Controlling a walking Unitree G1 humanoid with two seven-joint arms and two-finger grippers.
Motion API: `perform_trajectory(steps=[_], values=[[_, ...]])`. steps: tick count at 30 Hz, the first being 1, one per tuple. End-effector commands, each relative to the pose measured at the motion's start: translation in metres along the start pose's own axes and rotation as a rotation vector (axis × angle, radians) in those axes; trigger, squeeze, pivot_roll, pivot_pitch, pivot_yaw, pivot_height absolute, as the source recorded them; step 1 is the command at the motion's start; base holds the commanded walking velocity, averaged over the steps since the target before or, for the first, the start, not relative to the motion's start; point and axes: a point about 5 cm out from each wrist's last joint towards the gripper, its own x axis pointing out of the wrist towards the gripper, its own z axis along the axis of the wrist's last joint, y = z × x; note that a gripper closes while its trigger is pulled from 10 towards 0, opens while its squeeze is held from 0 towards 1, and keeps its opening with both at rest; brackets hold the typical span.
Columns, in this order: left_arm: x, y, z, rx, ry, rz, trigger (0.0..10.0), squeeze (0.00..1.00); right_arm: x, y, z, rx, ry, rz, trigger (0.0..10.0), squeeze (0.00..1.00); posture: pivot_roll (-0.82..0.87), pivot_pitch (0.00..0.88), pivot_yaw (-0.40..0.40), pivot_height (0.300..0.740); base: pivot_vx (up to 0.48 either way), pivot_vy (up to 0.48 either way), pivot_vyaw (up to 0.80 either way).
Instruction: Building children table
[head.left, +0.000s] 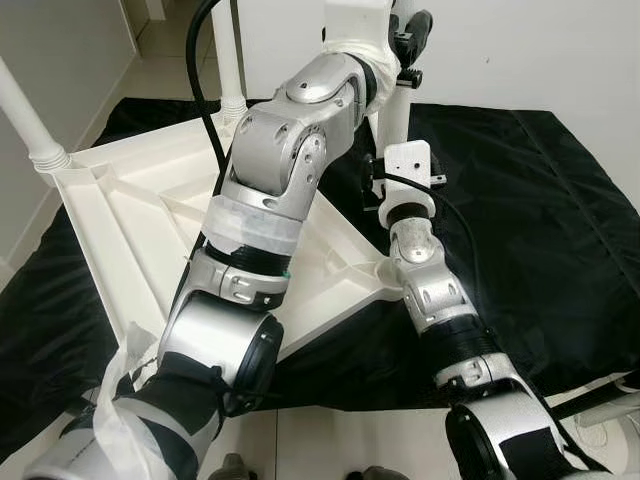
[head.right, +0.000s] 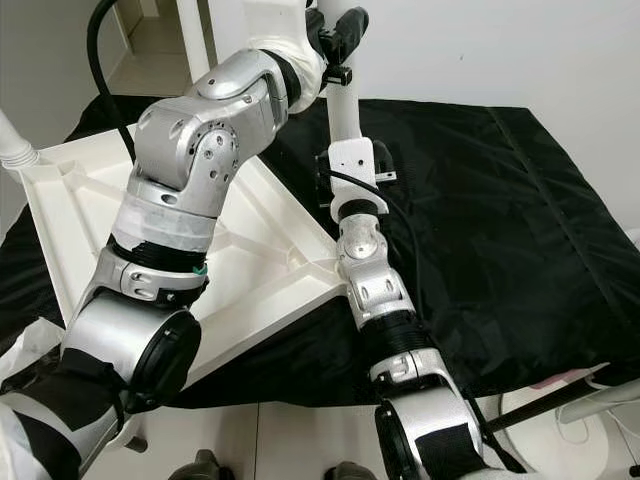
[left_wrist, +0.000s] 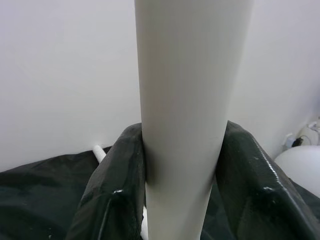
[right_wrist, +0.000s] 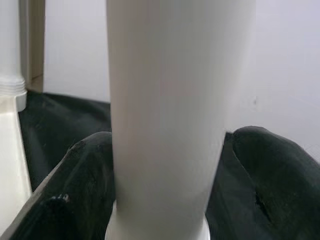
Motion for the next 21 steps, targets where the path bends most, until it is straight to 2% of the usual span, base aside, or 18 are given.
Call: perform_trajectory(steps=[1, 6, 13, 14, 15, 18, 19, 20, 21], values=[[0.001, -0.003, 0.009, 0.017, -0.031, 0.034, 10.0, 0.0, 0.003, 0.0, -0.001, -0.012, -0.004, -0.011, 10.0, 0.0, 0.0, 0.0, -0.008, 0.74, 0.0, 0.0, 0.0], [0.001, -0.005, 0.008, 0.023, -0.03, 0.029, 10.0, 0.0, 0.012, -0.002, 0.002, -0.056, -0.026, -0.023, 10.0, 0.0, 0.0, 0.0, -0.01, 0.74, 0.0, 0.0, 0.0], [0.0, -0.008, 0.01, 0.025, -0.039, 0.019, 10.0, 0.0, 0.015, -0.001, 0.001, -0.056, -0.023, -0.031, 10.0, 0.0, 0.0, 0.0, -0.011, 0.74, 0.0, 0.0, 0.0], [0.0, -0.008, 0.01, 0.025, -0.04, 0.018, 10.0, 0.0, 0.015, 0.0, 0.0, -0.055, -0.018, -0.028, 6.4, 0.0, 0.0, 0.0, -0.01, 0.74, 0.0, 0.0, 0.0], [0.0, -0.008, 0.011, 0.026, -0.041, 0.017, 10.0, 0.0, 0.016, 0.0, -0.001, -0.056, -0.018, -0.027, 4.2, 0.0, 0.0, 0.0, -0.01, 0.74, 0.0, 0.0, 0.0], [0.0, -0.008, 0.011, 0.025, -0.042, 0.017, 10.0, 0.0, 0.016, 0.001, -0.002, -0.057, -0.018, -0.026, 3.7, 0.0, 0.0, 0.0, -0.01, 0.74, 0.0, 0.0, 0.0], [0.0, -0.008, 0.012, 0.023, -0.044, 0.016, 10.0, 0.0, 0.017, 0.001, -0.002, -0.057, -0.021, -0.027, 1.6, 0.0, 0.0, 0.0, -0.01, 0.74, 0.0, 0.0, 0.0], [0.0, -0.008, 0.012, 0.023, -0.044, 0.016, 10.0, 0.0, 0.017, 0.001, -0.002, -0.057, -0.021, -0.027, 1.6, 0.0, 0.0, 0.0, -0.01, 0.74, 0.0, 0.0, 0.0], [0.0, -0.009, 0.013, 0.023, -0.046, 0.016, 10.0, 0.0, 0.017, 0.001, -0.003, -0.057, -0.019, -0.028, 0.0, 0.0, 0.0, 0.0, -0.01, 0.74, 0.0, 0.0, 0.0]])
